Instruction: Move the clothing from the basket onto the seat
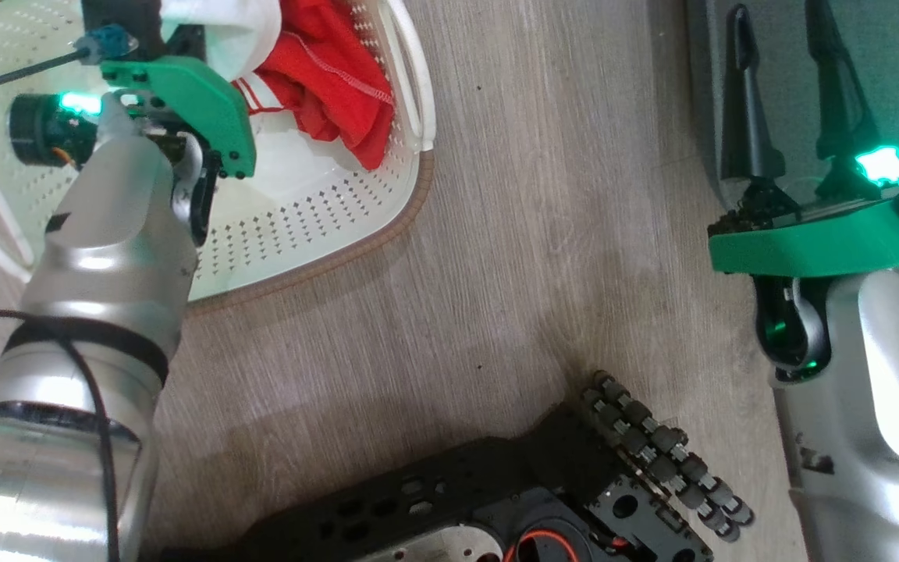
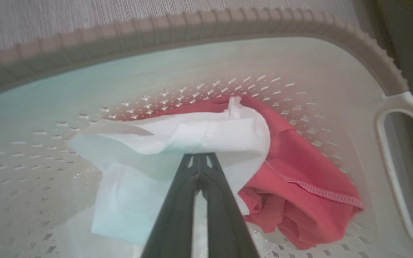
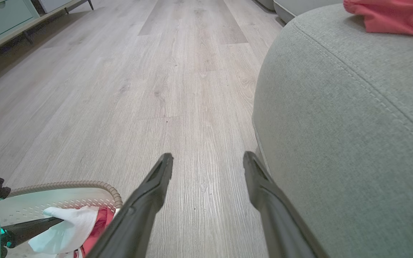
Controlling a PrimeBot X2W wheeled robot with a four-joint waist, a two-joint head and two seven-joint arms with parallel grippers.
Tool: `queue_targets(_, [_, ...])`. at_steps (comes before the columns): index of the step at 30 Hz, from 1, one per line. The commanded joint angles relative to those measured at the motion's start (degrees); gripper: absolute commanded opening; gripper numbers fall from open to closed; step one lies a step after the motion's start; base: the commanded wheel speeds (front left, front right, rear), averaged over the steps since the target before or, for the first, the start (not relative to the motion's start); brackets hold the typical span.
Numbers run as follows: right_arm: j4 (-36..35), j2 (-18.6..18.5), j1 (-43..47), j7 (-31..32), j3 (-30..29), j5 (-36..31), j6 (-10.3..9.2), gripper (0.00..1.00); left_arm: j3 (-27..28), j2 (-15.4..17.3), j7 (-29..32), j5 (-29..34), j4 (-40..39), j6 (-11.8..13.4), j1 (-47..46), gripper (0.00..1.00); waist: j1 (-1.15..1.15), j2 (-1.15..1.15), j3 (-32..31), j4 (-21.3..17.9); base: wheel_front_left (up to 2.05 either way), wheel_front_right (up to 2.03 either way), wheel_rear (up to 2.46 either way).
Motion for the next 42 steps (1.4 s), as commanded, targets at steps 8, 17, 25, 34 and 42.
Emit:
queue_targets(8, [-0.3,0.0,2.6,-0.1,-0.6,-0.9,-0.02,1.0,-0.5,-0.6,-0.8,-1.3,-3.2,-2.4,2.1,0.0,0.0,0.0,-2.1,2.2,0.0,0.0,0.0])
queue_targets(17, [1.2,0.0,3.1,-0.1,-2.0,-2.7,-0.02,1.0,-1.5,-0.9,-0.8,-4.2,-13.4,-4.3,9.3,0.0,0.0,0.0,-7.5,5.7,0.0,0.0,0.0])
queue_targets(25, [3.2,0.0,5.8,-0.1,-3.8,-4.9,-0.02,1.0,-2.1,-0.9,-0.8,-6.7,-26.7,-3.5,19.0,0.0,0.0,0.0,-17.2,9.8,0.0,0.0,0.0])
queue_targets(34, [6.8,0.0,12.4,-0.1,-6.5,-10.7,-0.02,1.0,2.9,-0.9,-0.8,-3.7,-38.6,-2.4,32.9,0.72,0.0,0.0,-32.0,15.5,0.0,0.0,0.0])
queue_targets(42, [9.3,0.0,18.4,-0.1,-7.5,-13.6,-0.02,1.0,7.4,-0.7,-0.8,-0.7,-44.6,-1.5,43.1,1.0,0.0,0.0,-42.9,19.4,0.0,0.0,0.0])
